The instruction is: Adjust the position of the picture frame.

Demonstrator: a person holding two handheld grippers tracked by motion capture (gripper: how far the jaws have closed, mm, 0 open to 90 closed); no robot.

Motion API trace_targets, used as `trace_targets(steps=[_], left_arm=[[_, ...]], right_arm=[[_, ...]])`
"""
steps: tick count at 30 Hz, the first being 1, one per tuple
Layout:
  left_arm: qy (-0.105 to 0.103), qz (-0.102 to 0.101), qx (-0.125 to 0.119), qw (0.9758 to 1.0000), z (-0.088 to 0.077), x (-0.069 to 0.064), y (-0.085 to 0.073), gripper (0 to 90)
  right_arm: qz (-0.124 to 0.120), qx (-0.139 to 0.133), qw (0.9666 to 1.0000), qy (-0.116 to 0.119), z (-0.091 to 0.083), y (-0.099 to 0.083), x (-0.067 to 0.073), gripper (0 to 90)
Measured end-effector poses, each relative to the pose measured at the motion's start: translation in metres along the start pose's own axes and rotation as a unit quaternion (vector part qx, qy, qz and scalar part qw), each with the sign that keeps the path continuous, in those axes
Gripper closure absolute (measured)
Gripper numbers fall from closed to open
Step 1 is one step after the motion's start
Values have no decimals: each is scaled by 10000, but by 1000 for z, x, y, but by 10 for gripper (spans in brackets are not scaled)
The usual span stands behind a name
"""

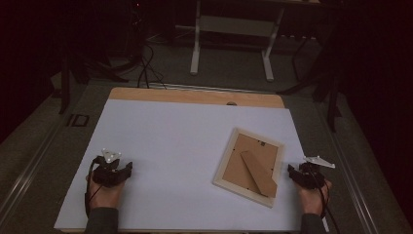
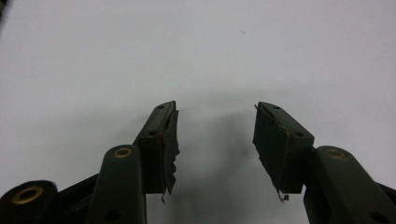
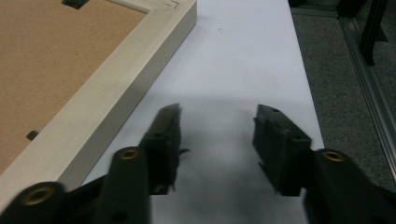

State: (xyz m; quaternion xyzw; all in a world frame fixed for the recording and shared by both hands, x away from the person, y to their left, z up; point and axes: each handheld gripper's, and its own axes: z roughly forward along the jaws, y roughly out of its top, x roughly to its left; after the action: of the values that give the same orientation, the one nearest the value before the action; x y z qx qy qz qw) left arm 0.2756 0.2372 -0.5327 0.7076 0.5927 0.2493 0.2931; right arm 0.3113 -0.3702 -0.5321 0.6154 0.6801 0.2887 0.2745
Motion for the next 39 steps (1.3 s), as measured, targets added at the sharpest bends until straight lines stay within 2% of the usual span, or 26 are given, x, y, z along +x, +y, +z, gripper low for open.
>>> trace_targets(steps=[2, 3, 4, 5, 6, 9, 12, 17, 22, 35, 37, 39], left_arm=[[-51, 77, 6, 10000, 1, -1, 1, 510], [-51, 77, 6, 10000, 1, -1, 1, 508], [-198, 107, 16, 9997, 2, -2, 1, 500], [-198, 107, 16, 9997, 2, -2, 1, 499], [-250, 120, 50, 9996, 3, -2, 1, 508], [-388, 1, -7, 9992, 1, 0, 2, 521], [-521, 2, -39, 9986, -2, -1, 3, 525], [-415, 97, 24, 9991, -2, -4, 6, 514], [-374, 89, 41, 9993, -2, -4, 7, 504], [-388, 20, 33, 9992, -6, 1, 8, 510], [-474, 68, -18, 9989, -8, 1, 8, 541], [-466, 107, -38, 9989, -8, 1, 8, 548]], right_arm=[[-49, -48, 10000, -9, -2, 0, 1, 606], [-49, -48, 10000, -9, -2, 0, 1, 606], [-80, -100, 9999, 44, -6, 1, 1, 647], [-80, -100, 9999, 44, -6, 1, 1, 647], [-126, -127, 9997, 171, -9, 1, 2, 683], [-232, -168, 9993, 238, -11, 2, 5, 720], [-327, -139, 9989, 313, -11, 3, 10, 759], [-591, -59, 9977, 330, -11, 3, 17, 830], [-622, 17, 9975, 333, -10, 3, 20, 893], [-641, 155, 9970, 406, -8, 2, 22, 899], [-628, 172, 9969, 432, -10, 2, 21, 899], [-613, 182, 9970, 439, -10, 1, 21, 899]])
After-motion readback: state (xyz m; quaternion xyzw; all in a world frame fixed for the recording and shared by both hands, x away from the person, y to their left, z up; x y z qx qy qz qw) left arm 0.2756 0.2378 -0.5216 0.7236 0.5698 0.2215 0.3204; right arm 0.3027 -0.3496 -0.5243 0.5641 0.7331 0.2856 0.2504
